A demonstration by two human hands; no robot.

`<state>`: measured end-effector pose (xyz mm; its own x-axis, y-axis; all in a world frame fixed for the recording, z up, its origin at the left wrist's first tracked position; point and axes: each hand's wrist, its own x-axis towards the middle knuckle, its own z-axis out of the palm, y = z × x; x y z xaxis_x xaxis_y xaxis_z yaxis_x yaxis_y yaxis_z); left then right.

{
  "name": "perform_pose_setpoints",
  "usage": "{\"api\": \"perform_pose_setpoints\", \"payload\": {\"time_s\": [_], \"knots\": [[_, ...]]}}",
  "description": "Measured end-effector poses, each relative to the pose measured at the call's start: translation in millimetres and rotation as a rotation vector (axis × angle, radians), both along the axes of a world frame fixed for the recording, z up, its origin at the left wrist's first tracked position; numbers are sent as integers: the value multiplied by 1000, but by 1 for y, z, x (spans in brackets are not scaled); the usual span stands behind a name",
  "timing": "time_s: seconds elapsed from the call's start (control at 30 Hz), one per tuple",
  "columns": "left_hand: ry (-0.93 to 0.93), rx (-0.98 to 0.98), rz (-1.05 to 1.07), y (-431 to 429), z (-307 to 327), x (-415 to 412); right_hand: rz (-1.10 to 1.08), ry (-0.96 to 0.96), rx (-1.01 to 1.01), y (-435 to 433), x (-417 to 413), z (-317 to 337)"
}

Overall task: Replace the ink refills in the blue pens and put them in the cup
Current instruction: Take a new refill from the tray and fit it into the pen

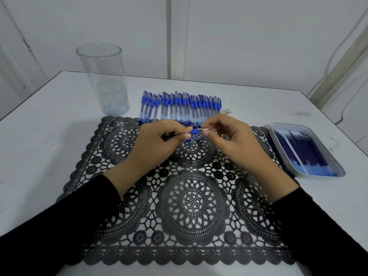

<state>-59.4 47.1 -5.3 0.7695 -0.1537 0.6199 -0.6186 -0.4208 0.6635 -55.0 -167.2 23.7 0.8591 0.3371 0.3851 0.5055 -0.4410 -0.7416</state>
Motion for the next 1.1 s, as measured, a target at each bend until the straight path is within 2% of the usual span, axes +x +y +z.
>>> {"api": "perform_pose_setpoints", "payload": {"time_s": [0.07,0.2,0.33,0.47,0.7,0.93,1.0,1.1], "knots": [[1,-5,-12,0,0,0,-29,-15,-49,1,1,-1],[7,-2,-7,0,0,0,-18,-9,14,3,0,-1],[2,8,-17,0,0,0,-47,-20,-39,5,1,-3],[-5,4,-3,-1,0,0,-34,-3,39,5,0,-3],[71,-67,95,-1,1,-1,-112,77,64,6,7,-8],[97,-73,187,3,5,1,-77,-127,-386,9,15,-24],[104,-69,186,2,5,0,-75,-164,-429,11,16,-26],[114,-57,174,2,6,-1,-86,-140,-383,8,13,-21]]}}
